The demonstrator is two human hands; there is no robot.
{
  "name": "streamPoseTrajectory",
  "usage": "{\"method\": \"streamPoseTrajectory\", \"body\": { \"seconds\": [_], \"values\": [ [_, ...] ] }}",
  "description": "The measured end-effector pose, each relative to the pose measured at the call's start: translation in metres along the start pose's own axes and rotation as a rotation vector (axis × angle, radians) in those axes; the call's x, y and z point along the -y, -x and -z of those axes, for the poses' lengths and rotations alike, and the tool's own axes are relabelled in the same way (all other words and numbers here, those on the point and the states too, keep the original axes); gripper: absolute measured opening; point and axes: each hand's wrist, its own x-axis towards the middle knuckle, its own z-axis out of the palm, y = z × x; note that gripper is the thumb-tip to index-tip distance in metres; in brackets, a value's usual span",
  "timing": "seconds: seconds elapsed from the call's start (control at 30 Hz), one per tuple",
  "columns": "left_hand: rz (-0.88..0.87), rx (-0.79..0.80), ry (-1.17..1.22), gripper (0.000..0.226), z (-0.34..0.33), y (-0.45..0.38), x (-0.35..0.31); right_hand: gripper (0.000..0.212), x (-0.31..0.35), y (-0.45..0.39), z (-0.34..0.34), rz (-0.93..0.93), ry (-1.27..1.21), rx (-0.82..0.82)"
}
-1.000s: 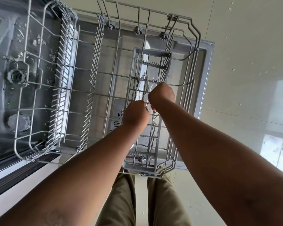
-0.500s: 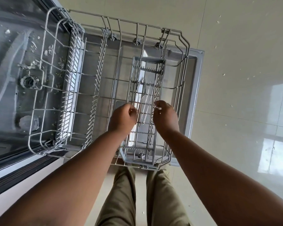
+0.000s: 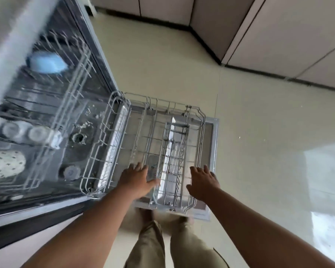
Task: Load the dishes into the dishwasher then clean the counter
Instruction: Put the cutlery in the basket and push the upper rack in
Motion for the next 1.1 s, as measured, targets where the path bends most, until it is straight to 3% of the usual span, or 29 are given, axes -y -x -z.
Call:
{"method": "streamPoseTrajectory", "body": {
  "seconds": [0.2,0.43,0.67,0.93,1.1],
  "values": [
    [-0.032,-0.179,-0.016,0.085,0.057,0.083,-0.018,0.062,0.046,0.053,0.065,0.132,0.037,-0.091],
    [0.100,-0.285,0.004,0.081,0.050,0.181,-0.038,0.065,0.059,0.125,0.080,0.291,0.244,-0.082],
    [0.141,-0.531,-0.003,0.078,0.073,0.305,-0.041,0.086,0.071,0.203,0.141,0.335,0.208,-0.122],
    [0.325,-0.729,0.073,0.074,0.058,0.421,0.023,0.080,0.202,0.290,0.151,0.529,0.261,-0.215],
    [0.517,-0.778,0.171,0.073,0.032,0.506,0.097,0.056,0.317,0.340,0.121,0.753,0.400,-0.380]
  ]
}}
